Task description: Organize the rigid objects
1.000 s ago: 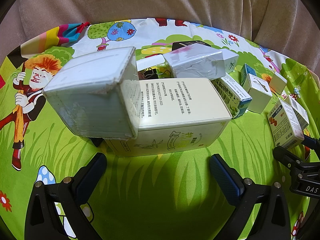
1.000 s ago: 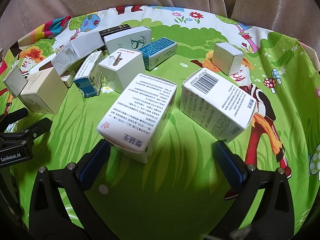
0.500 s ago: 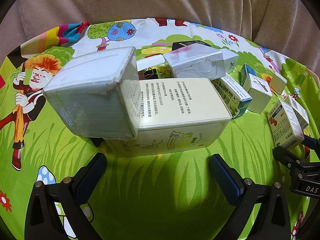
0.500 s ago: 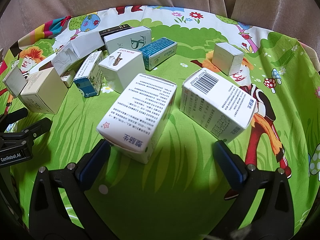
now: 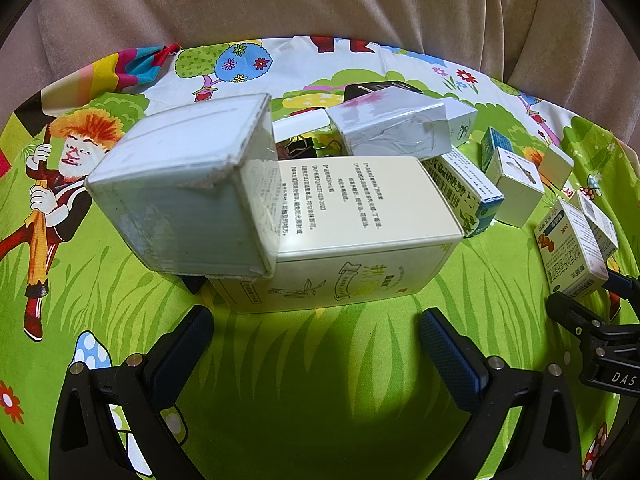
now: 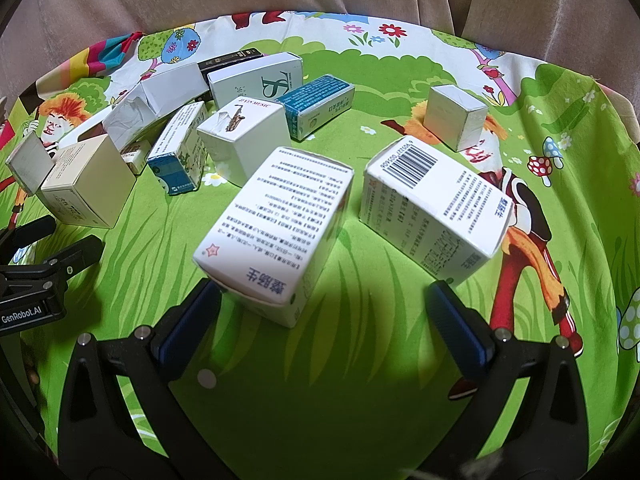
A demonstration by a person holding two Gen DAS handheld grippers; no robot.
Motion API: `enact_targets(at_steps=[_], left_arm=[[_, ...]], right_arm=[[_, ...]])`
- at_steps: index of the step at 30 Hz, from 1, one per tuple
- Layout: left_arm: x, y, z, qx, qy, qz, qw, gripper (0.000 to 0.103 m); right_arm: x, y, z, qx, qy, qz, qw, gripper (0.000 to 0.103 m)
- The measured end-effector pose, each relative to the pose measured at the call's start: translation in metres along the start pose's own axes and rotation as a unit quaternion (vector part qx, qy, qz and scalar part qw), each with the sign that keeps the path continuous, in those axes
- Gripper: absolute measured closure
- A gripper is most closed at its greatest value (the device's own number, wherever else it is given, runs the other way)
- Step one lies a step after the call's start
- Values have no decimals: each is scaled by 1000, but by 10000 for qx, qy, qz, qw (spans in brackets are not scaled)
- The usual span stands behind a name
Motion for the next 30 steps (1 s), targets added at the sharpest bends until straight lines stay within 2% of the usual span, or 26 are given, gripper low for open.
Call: enact_targets(at_steps=[9,15,17,19,22,25,27,30], left_arm=[[-1,3,4,-10,-27,25,10000,0],[-6,21,23,-49,-100,92,9999,0],[-11,31,34,-69,-194,199,9996,0],[-18,42,47,-32,-233,244,9994,0],[-27,58,64,104,-337,343,9988,0],[-33,65,73,251,-262,294,9989,0],[-32,65,72,202,-193,219,9994,0],[-29,64,70,78,-74,101,9999,0]], right_arm=[[0,0,0,0,0,0,10000,0],[-2,-7,0,-3,-14,-16,10000,0],[0,-5,0,-57,177,-267,9995,0],[10,2,4,4,151,-715,9973,0],[34,21,19,156,-319,-1399,9895,0],[53,34,30,274,-855,-1819,9792,0],[52,36,30,228,-935,-1787,9792,0],[37,28,20,28,-822,-1421,9864,0]])
Point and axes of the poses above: each gripper's, at about its wrist camera, not at the fingertips, and y roughly against the way its jaws point, x to its right, z to its underside, the point moved 3 cm from there along -y, roughly the way its jaws point, and after that the axes turned 5 degrees about x, right-handed, at the moved point
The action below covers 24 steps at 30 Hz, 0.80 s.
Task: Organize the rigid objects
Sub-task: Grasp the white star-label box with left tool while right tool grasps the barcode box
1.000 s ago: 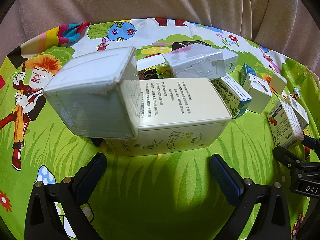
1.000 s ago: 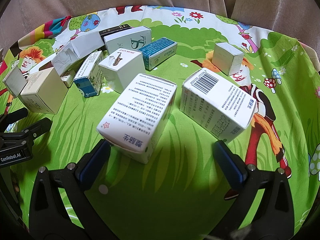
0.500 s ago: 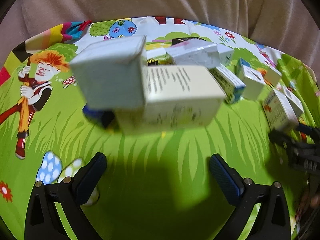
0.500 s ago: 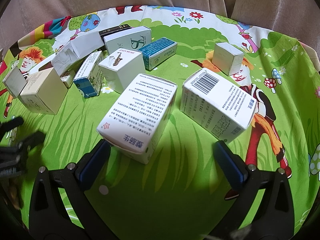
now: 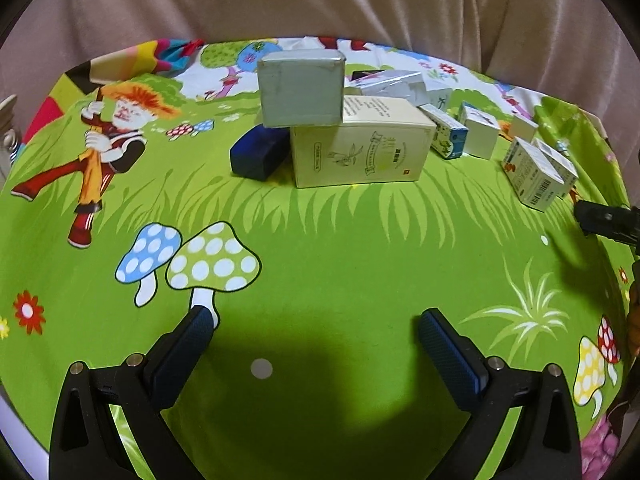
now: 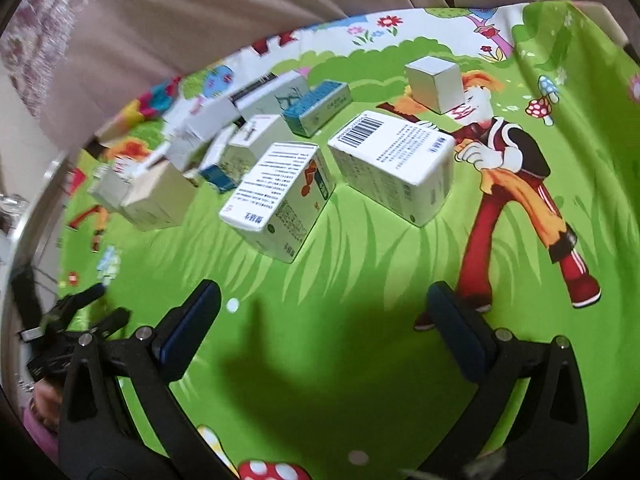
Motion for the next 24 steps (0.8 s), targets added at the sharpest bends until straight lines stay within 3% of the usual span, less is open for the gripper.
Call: enact_targets(at_steps=[3,6,8,11,14,16,20,24], left_arm=[[3,0,1,-23,66,-50,10000,0],[4,6,2,-180,272,-83,9994,0],[15,17,1,-62,381,272,9989,0],[53,22,-5,94,-187,627,9978,0],[101,14,-11,30,-780,983,9921,0],[131,7,-15,38,-1073,1181,9872,0],[168,-12,-23,-35,-1465,1192,9820,0],[176,-38,-41,-263,-1422,1098,9834,0]], right_arm=[[-13,-16,-13,-144,12,217,9997,1],[-21,-12,-35,172,67,479,9987,8],[-16,7,-45,471,99,486,9977,8],[4,27,-51,740,537,786,9927,8],[32,12,-51,289,960,1207,9876,8],[50,-6,-50,-36,1087,1242,9863,8],[54,-33,-58,-214,1361,793,9873,8],[44,-56,-67,-265,1642,634,9840,8]])
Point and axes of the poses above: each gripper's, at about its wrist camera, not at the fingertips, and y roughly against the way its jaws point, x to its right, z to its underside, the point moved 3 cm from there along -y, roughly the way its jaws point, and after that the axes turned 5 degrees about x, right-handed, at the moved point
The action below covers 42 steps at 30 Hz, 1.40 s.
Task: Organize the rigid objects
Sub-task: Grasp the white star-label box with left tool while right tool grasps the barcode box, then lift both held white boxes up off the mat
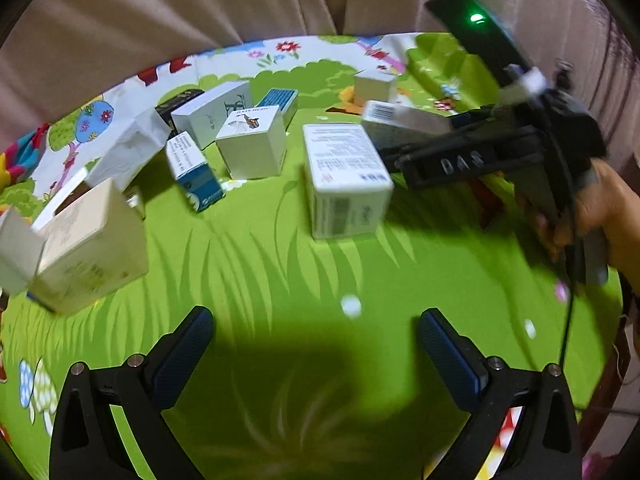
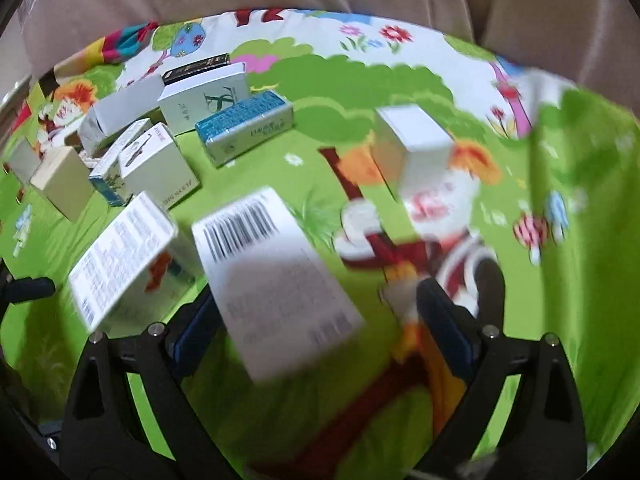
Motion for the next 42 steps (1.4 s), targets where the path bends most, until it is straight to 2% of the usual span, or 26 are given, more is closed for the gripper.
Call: enact_targets(at_steps=[1,2,3,6,11,12,13,14,15,16,19,22,25,26,30,31,33,34,38,42], left_arm=[[-1,-5,-4,-42,65,18,10000,0],[-1,-10,-10,-80,123,33,9999,0],[-1,-14,-16,-93,143,30,9998,0],[2,-23,-31,-72,113,11,9999,0],[9,-48,-59,-223,108,-42,9997,3],[9,-53,-59,-339,131,-1,9993,10],[9,-52,-60,-271,126,-36,9995,16],[9,-49,-60,-243,134,-28,9996,33],[10,-46,-59,-209,121,-14,9997,59],[8,-42,-57,-178,98,-56,9998,62],[-2,-32,-45,-125,244,96,9996,63],[-9,-13,-24,-83,232,144,9996,63],[-13,3,-6,-168,92,164,9997,62],[-15,6,-4,-193,86,181,9996,62],[-19,2,-9,-338,-3,100,9994,62],[-18,0,-11,-365,-10,81,9993,62],[-17,-1,-12,-404,-3,45,9992,62],[-17,-1,-11,-383,-7,28,9993,62],[-20,7,1,-192,48,31,9998,63],[-18,19,15,-58,147,-61,9999,63]], right_arm=[[-3,-1,0,56,77,-63,9999,19],[-5,3,-1,172,136,-118,9997,52],[-4,7,0,200,95,-104,9997,59],[-4,25,18,61,-9,145,9999,59],[-4,58,55,42,-156,181,9997,58],[-4,62,58,21,-165,132,9998,58],[-3,65,60,-14,-200,44,9998,58],[-4,69,62,-45,-199,14,9998,57],[-3,71,63,-99,-176,-37,9998,57],[-3,70,62,-141,-147,-68,9998,56],[-5,67,61,-271,17,-103,9996,51],[-12,65,60,-386,196,63,9990,47],[-9,65,61,-540,2,4,9985,40],[-9,64,61,-595,-21,-21,9982,37],[-10,60,56,-847,58,-12,9964,36],[-11,59,55,-886,74,-5,9960,36],[-14,59,54,-896,139,-20,9959,46],[-16,61,54,-854,151,-24,9962,60],[-24,70,63,-539,-41,335,9980,60],[-38,83,80,-135,-357,434,9983,60]])
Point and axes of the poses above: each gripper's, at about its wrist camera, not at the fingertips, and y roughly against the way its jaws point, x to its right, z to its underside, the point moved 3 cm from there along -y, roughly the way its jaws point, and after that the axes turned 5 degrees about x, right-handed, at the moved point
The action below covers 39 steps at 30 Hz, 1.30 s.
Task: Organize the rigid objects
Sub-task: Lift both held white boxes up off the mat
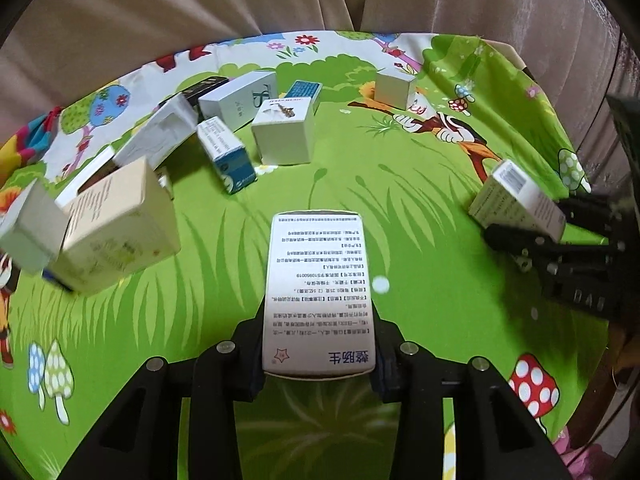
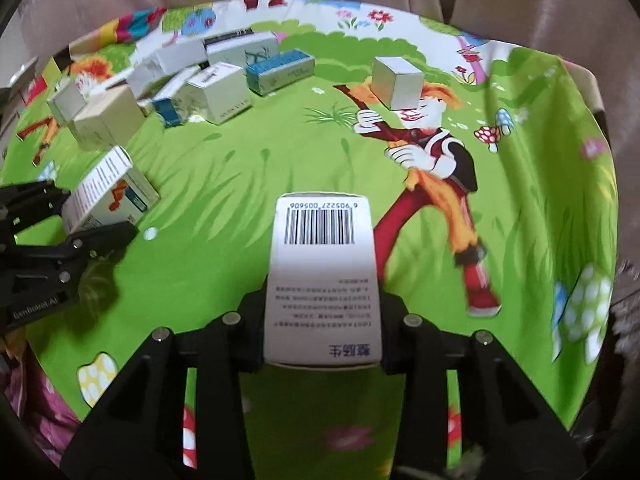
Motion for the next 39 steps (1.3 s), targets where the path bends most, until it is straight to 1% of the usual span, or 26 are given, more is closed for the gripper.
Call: enact_targets(at_steps=[4,6,7,8,9,10,11,12,13,14,15,17,20,21,22,23,24,25,27,28,29,30,33,36,38,39], left_arm=[[-4,16,2,243,322,-39,9992,63],[-5,60,-13,1009,335,-309,9938,63],[-4,79,-19,1345,299,-394,9897,63],[-2,111,-29,1894,266,-509,9802,63],[1,146,-37,2524,270,-616,9653,63],[2,168,-40,2912,279,-679,9538,63],[6,203,-42,3511,251,-785,9327,63],[10,223,-42,3856,213,-885,9182,62],[12,237,-42,4087,196,-948,9075,62],[15,257,-38,4431,210,-987,8908,62],[16,265,-35,4570,239,-1000,8835,62],[14,283,-29,4800,341,-1024,8706,62],[8,298,-21,5015,425,-1126,8568,62],[4,303,-19,5003,418,-1136,8573,62],[3,300,-23,4918,411,-1167,8619,62],[1,298,-21,4836,418,-1210,8659,62],[-2,294,-22,4732,433,-1232,8712,62],[-10,283,-21,4501,455,-1221,8834,62],[-27,250,-21,4026,660,-1036,9071,62],[-36,228,-15,3719,831,-958,9196,62],[-42,211,-8,3482,874,-927,9287,62],[-45,200,-5,3344,855,-939,9338,62],[-53,155,12,2721,608,-1008,9550,62],[-59,124,23,2215,879,-657,9690,62],[-56,118,31,2142,869,-569,9713,62],[-53,122,33,2181,774,-598,9710,62]], right_arm=[[-14,15,4,332,-398,-247,9984,60],[-15,49,-10,1002,-716,-283,9920,60],[-19,80,-20,1582,-726,-159,9846,60],[-23,107,-27,2095,-693,-51,9753,60],[-26,133,-33,2609,-671,30,9630,59],[-30,164,-37,3203,-647,93,9451,59],[-36,202,-38,3906,-588,177,9185,59],[-44,232,-36,4461,-488,325,8930,59],[-49,248,-35,4759,-420,489,8772,59],[-59,270,-31,5181,-299,753,8515,59],[-66,283,-29,5379,-169,805,8390,59],[-77,297,-24,5553,-88,828,8275,59],[-89,303,-22,5649,48,789,8214,63],[-92,301,-25,5621,127,778,8233,69],[-96,298,-28,5558,188,790,8273,83],[-97,292,-33,5440,247,759,8353,89],[-100,281,-38,5263,332,690,8469,89],[-103,255,-51,4875,582,604,8691,89],[-95,203,-61,4420,650,518,8931,89],[-87,186,-61,4287,439,395,9015,89],[-74,160,-61,3904,7,195,9204,89],[-61,139,-59,3536,-421,66,9344,89],[-42,115,-53,3032,-560,133,9512,89],[-31,101,-53,2211,-159,21,9751,72],[-27,100,-39,1728,-131,-444,9839,54],[-28,104,-29,1553,-36,-716,9853,50]])
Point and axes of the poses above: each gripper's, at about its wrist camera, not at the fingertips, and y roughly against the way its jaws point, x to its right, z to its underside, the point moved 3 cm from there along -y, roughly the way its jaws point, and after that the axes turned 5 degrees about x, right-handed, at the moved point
